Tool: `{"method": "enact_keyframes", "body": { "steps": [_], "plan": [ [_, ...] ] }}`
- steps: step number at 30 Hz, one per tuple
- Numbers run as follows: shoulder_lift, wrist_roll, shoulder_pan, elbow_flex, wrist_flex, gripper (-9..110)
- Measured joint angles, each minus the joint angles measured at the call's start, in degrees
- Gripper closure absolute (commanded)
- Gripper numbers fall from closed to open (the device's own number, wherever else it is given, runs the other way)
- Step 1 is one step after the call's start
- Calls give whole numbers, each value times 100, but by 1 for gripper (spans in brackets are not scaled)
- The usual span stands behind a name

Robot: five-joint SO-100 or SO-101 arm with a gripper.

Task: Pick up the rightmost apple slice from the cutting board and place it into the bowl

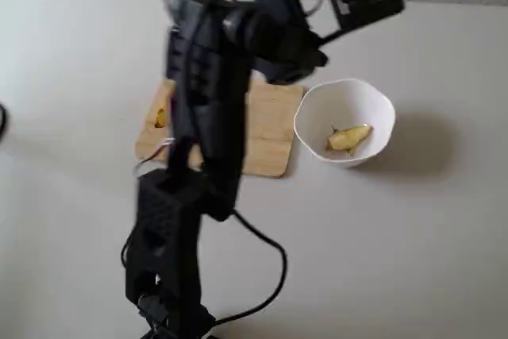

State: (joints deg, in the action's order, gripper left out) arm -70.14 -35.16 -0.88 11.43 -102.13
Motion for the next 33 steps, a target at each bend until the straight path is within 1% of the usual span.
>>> {"method": "enact_keyframes", "body": {
  "steps": [6, 8, 11, 14, 19, 23, 28, 33],
  "plan": [
    [-2461, 1011, 738, 1872, 0, 101],
    [-3252, 1521, 958, 2558, 0, 101],
    [-4702, 2329, 1345, 3973, 132, 101],
    [-6108, 2681, 1459, 5449, 571, 101],
    [-8886, 2821, 1512, 8640, 1828, 102],
    [-10503, 2830, 1380, 11188, 2663, 102],
    [-11479, 2804, 1415, 13544, 3059, 102],
    [-11751, 2804, 1327, 15214, 3217, 102]
  ]
}}
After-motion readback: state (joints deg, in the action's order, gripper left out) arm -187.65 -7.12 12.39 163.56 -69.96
